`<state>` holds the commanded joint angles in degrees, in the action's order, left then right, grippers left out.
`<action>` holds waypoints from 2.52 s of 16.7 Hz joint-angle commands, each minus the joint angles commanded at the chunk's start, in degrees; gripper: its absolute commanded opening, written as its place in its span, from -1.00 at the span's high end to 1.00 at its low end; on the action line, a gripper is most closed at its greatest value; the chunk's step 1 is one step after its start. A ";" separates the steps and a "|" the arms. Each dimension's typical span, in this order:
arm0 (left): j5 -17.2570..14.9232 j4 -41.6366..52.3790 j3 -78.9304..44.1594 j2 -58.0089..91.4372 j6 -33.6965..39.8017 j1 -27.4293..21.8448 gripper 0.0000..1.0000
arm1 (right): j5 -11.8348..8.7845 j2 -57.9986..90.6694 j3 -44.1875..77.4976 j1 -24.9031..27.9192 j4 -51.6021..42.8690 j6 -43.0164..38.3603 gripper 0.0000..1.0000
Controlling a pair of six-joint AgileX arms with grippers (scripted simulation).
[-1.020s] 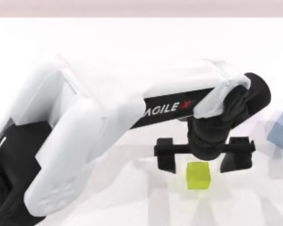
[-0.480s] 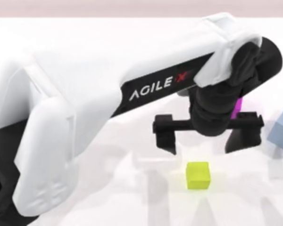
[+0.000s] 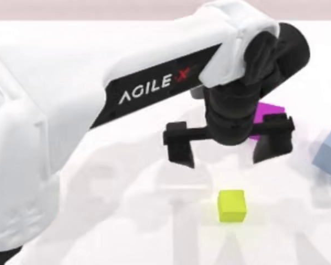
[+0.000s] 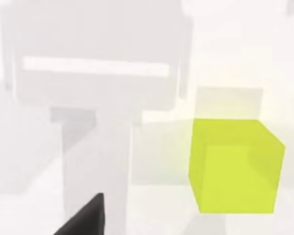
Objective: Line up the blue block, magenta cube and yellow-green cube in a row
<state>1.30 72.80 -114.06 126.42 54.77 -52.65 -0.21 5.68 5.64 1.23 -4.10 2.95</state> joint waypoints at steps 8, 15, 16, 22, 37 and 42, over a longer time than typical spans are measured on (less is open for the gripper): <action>0.65 -20.74 34.55 -38.66 -9.20 18.03 -1.00 | 0.19 38.59 35.45 5.34 -22.57 16.06 -1.00; 0.53 -44.66 76.59 -84.05 -27.97 37.04 -1.00 | 0.51 85.42 72.84 11.24 -48.17 33.62 -1.00; 0.43 -47.92 81.94 -89.67 -30.99 39.35 -1.00 | 0.52 90.63 77.27 11.99 -51.26 35.77 -1.00; -0.61 -65.09 105.72 -115.67 -47.44 49.95 -1.00 | 0.48 116.53 101.54 15.74 -66.06 46.62 -1.00; -1.30 -72.80 114.06 -126.42 -54.77 53.79 -1.00 | 0.45 127.35 105.89 17.08 -64.45 50.77 -1.00; -1.30 -72.80 114.06 -126.42 -54.77 53.79 -1.00 | 0.48 129.83 98.00 17.20 -53.90 50.63 -1.00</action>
<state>0.00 0.00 0.00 0.00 0.00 1.15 0.27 135.51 103.65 18.43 -58.01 53.58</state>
